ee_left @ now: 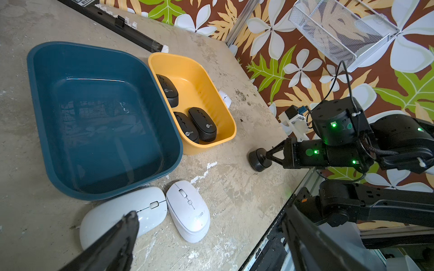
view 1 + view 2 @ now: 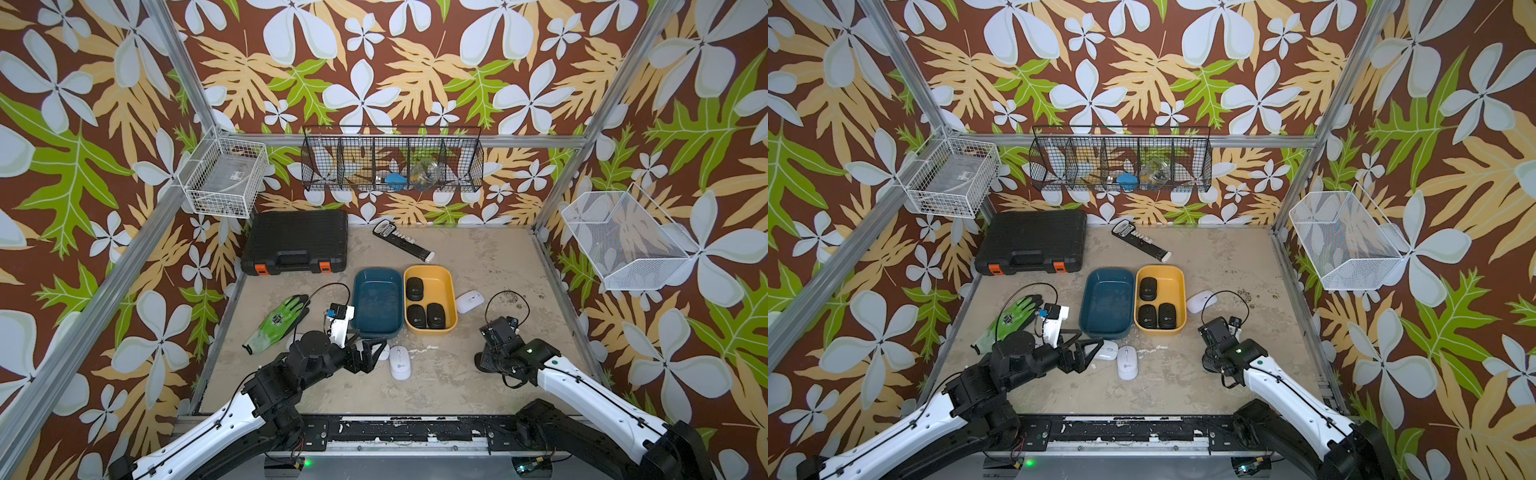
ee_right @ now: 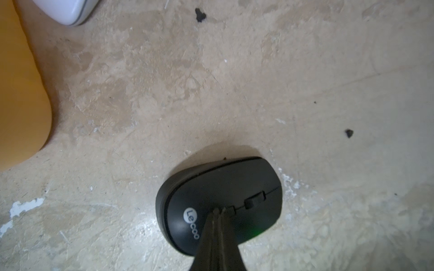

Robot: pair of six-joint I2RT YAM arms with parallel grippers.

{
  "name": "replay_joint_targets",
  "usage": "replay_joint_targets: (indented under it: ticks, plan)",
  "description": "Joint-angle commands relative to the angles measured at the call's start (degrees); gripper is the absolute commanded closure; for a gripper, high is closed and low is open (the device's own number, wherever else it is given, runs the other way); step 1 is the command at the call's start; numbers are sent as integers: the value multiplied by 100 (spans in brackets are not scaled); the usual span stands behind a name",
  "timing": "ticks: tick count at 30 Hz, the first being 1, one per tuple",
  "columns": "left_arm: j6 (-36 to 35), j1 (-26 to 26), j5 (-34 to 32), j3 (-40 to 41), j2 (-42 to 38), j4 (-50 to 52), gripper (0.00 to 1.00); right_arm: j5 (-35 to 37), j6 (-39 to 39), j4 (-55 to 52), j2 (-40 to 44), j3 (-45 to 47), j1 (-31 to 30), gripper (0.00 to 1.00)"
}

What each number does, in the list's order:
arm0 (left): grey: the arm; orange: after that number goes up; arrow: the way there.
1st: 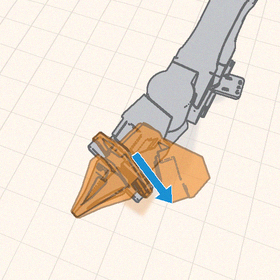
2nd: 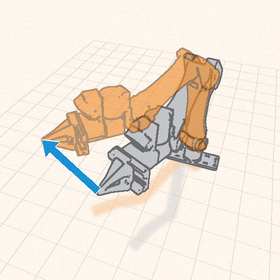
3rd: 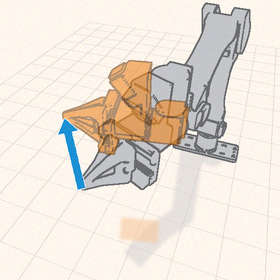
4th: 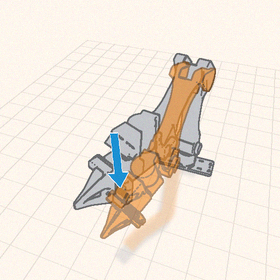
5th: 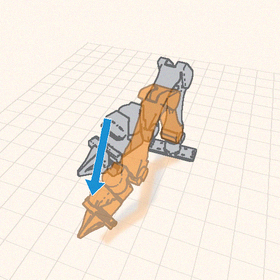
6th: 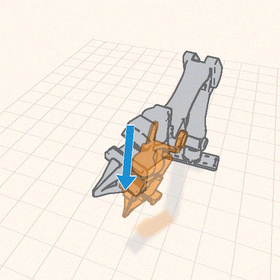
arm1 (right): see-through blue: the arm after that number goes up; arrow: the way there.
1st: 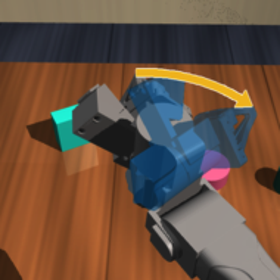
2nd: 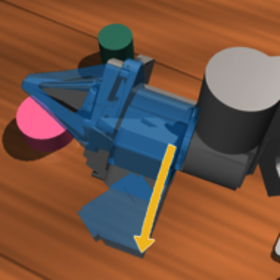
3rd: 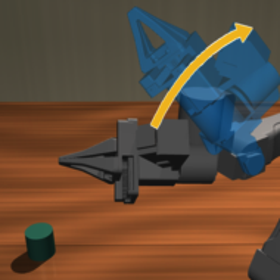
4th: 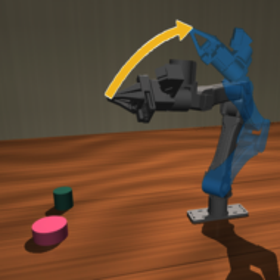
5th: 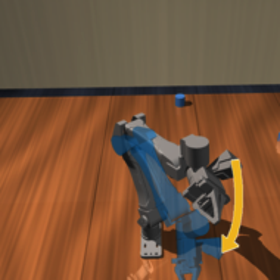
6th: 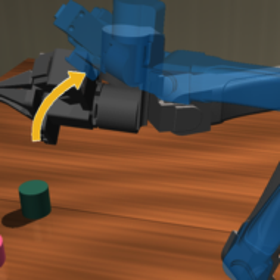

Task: Place the mice by color into the storage box
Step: Pick up the mouse from the center of the board.

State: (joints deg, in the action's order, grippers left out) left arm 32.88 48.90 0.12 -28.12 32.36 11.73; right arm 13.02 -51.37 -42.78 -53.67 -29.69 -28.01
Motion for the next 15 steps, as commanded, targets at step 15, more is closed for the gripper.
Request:
replay_joint_targets:
  ticks: [15]
  plan:
    - [-88, -4, 225, -1, -32, -249, 0, -537, 110, -671, -1069, -410, 4, 100]
